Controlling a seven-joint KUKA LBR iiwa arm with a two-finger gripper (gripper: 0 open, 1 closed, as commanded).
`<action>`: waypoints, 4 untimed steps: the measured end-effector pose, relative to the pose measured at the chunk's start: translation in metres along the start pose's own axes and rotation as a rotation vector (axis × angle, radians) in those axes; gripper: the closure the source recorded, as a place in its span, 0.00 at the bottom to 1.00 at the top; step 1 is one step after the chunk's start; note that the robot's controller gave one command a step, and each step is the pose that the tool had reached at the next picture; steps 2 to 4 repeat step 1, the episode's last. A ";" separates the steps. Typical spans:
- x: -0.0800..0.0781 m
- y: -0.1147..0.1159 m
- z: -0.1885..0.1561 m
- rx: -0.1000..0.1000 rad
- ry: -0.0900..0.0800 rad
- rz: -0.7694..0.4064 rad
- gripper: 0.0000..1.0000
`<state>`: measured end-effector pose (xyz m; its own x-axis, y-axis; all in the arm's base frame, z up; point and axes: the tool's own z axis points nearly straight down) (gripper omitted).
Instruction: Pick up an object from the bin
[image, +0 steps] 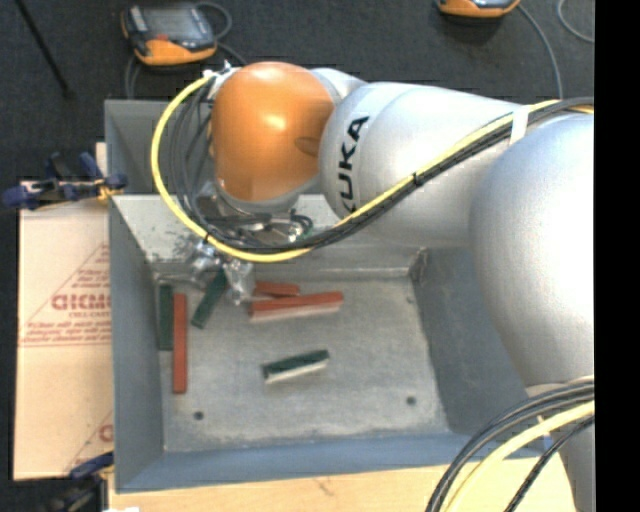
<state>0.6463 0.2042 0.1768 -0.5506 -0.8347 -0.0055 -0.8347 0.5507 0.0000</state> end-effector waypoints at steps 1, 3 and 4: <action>-0.002 -0.007 -0.037 0.001 0.003 0.010 1.00; -0.002 -0.007 -0.037 0.001 0.003 0.010 1.00; -0.002 -0.007 -0.037 0.001 0.003 0.010 1.00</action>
Offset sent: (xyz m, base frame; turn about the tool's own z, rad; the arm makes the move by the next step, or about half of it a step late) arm -0.0081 -0.0041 0.0883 0.0050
